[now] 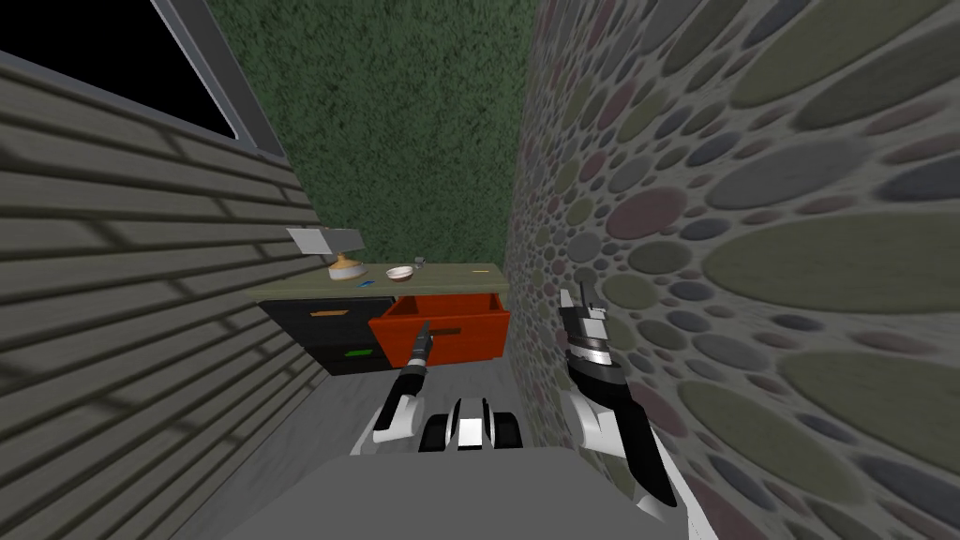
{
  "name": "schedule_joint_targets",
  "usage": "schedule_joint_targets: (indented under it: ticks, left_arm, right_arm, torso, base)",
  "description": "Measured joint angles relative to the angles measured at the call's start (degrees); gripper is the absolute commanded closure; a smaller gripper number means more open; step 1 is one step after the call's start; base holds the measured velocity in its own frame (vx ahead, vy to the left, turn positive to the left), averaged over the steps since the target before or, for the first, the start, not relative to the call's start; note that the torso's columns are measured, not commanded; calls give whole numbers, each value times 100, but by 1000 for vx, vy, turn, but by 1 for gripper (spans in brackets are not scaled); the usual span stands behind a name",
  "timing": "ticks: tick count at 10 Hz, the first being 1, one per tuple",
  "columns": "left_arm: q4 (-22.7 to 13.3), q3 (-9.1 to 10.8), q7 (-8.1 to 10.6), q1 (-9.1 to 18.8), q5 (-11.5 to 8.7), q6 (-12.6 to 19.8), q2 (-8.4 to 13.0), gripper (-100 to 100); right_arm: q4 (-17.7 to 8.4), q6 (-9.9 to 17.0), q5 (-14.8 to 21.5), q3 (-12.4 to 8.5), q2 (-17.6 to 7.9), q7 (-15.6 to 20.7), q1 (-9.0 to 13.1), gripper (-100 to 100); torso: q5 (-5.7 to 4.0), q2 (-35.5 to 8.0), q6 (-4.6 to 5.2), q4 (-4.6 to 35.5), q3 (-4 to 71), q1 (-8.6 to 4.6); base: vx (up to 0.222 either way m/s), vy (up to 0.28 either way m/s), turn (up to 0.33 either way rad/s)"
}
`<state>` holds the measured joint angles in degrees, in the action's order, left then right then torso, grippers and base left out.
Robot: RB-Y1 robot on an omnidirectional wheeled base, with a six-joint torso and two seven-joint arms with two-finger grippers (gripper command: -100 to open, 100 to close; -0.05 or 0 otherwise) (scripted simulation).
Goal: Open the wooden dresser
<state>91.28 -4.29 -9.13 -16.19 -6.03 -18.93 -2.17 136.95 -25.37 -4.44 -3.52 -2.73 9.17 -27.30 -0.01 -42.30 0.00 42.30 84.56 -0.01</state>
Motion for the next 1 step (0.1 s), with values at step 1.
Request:
schedule_joint_targets:
  ticks: [1]
  left_arm:
    - [0, 0, 0, 0, 0, 0, 0, 0]
  right_arm:
    - [0, 0, 0, 0, 0, 0, 0, 0]
  torso:
    - [0, 0, 0, 0, 0, 0]
  base:
    - [0, 0, 0]
